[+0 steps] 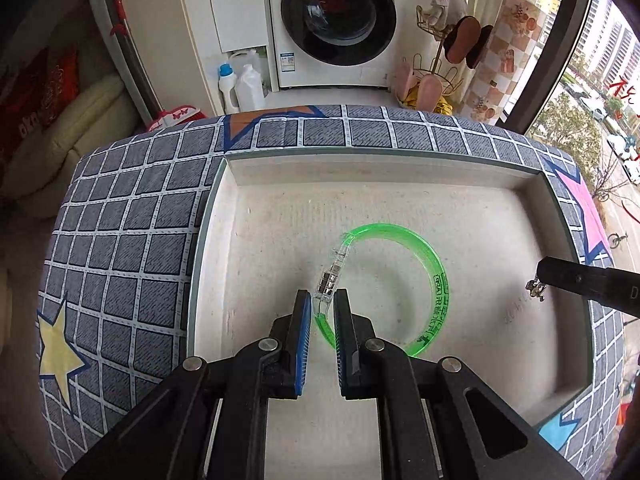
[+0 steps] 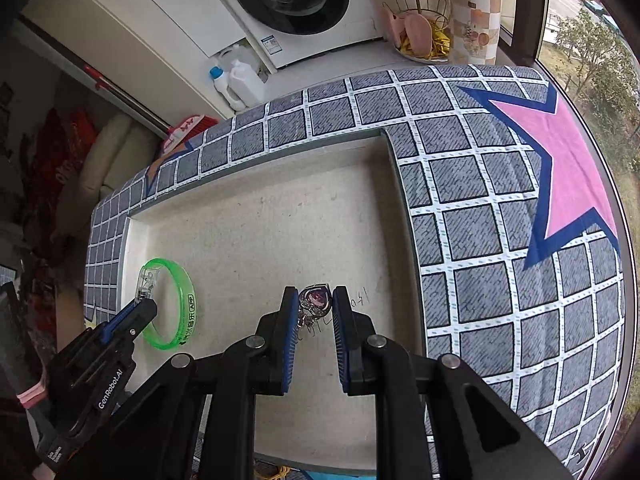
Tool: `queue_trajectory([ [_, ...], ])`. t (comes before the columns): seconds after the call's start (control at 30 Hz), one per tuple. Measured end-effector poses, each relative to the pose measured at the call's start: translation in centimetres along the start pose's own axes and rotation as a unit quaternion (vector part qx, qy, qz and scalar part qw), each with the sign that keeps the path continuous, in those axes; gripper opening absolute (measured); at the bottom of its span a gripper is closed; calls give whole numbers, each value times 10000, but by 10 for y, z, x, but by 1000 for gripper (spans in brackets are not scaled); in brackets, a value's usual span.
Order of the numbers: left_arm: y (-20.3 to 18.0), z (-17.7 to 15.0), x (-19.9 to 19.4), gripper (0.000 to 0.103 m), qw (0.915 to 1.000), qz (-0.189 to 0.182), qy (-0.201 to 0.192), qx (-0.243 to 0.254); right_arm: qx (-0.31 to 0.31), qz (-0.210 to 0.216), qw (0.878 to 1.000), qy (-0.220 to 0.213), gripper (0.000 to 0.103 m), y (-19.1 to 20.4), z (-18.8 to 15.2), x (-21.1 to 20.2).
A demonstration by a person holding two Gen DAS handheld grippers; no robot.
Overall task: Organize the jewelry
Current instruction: 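Carry both items into the white tray and open both tools to release, then withdraw both open tools from the tray back over the table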
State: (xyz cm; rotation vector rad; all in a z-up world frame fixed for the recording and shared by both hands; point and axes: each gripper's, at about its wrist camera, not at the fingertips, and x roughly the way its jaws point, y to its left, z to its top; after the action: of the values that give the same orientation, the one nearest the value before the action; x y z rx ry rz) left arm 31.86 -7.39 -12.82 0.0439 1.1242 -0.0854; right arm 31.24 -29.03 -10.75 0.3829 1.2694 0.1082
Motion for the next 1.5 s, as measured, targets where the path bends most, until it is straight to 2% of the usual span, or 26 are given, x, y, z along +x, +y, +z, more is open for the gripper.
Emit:
queue_trajectory([
  [0.2,-7,-3,13,24,9988,410,-46,279,-66,-123,9998,139,20,-2,2,18],
  [0.37,-14,-6,16,25,9956,715,-103,599,-248,-279,9993,50,20,2,1,20],
  [0.43,-16,-6,15,25,9954,690,-86,658,-291,-237,9993,36,26,3,0,20],
  [0.5,-16,-6,10,25,9955,653,-154,667,-266,-104,9996,40,48,4,0,20],
  [0.57,-16,-5,5,25,9957,612,-242,649,-210,-26,9998,20,59,5,1,19],
  [0.7,-14,-5,-5,25,9965,477,-309,619,-38,290,9995,-77,60,1,0,10],
  [0.8,-12,-7,-13,25,9969,411,-345,579,16,429,9989,-201,65,1,-2,-1],
  [0.93,-8,-11,-26,25,9972,282,-395,568,102,597,9977,-318,65,1,-7,-18],
  [1.0,-7,-14,-35,25,9971,231,-443,573,155,679,9969,-374,76,1,-12,-27],
  [1.07,-5,-18,-43,25,9970,198,-497,567,200,776,9959,-429,76,3,-19,-37],
  [1.1,-4,-21,-48,33,9970,167,-514,556,205,801,9956,-440,76,4,-22,-40],
  [1.13,-3,-23,-52,54,9972,142,-515,532,206,817,9954,-452,76,6,-25,-43],
  [1.17,-2,-25,-56,103,9973,207,-522,464,207,835,9952,-457,76,8,-28,-46],
  [1.23,1,-31,-70,103,9960,375,-707,385,215,871,9949,-463,77,10,-35,-53],
  [1.3,6,-39,-79,103,9966,324,-678,335,218,926,9945,-449,80,12,-44,-60],
  [1.5,21,-72,-101,103,9970,386,-606,293,259,1000,9939,-376,80,17,-77,-74],
])
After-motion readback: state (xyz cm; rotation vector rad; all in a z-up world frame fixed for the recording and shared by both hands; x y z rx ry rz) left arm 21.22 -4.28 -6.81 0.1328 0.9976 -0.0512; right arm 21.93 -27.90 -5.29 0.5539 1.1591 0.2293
